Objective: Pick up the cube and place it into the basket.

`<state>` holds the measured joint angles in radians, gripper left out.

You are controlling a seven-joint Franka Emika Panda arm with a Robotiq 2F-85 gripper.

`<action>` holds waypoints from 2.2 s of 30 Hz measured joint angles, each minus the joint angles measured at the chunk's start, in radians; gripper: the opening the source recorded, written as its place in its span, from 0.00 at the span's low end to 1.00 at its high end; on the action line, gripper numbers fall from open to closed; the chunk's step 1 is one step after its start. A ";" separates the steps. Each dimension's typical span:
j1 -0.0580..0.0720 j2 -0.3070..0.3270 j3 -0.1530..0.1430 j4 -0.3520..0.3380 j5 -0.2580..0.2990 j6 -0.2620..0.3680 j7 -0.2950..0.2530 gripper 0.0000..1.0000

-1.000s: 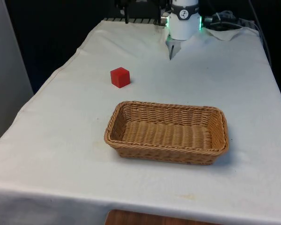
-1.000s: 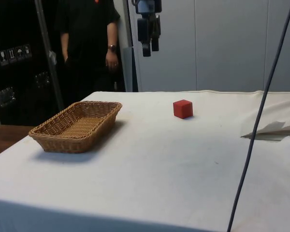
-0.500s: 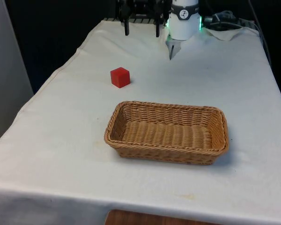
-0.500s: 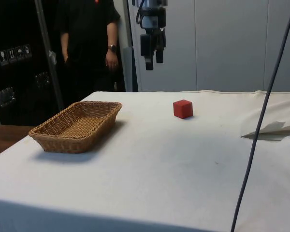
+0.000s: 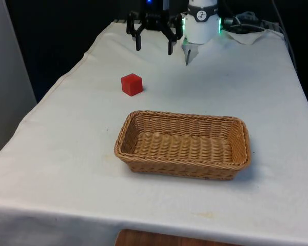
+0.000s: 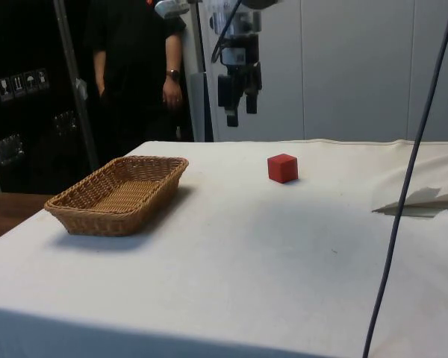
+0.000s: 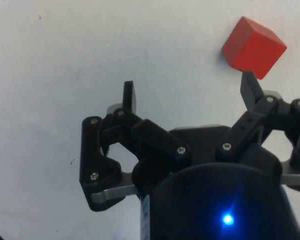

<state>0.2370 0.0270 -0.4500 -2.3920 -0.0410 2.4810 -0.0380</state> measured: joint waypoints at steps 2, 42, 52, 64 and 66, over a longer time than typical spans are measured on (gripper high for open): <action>0.000 0.009 -0.001 -0.002 0.000 0.005 0.017 1.00; -0.002 0.135 -0.114 -0.110 0.002 0.199 0.053 1.00; -0.004 0.226 -0.130 -0.132 0.041 0.312 0.052 1.00; -0.004 0.287 -0.129 -0.108 0.105 0.329 0.059 1.00; -0.004 0.287 -0.129 -0.108 0.105 0.329 0.059 1.00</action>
<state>0.2330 0.3140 -0.5790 -2.5000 0.0640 2.8100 0.0210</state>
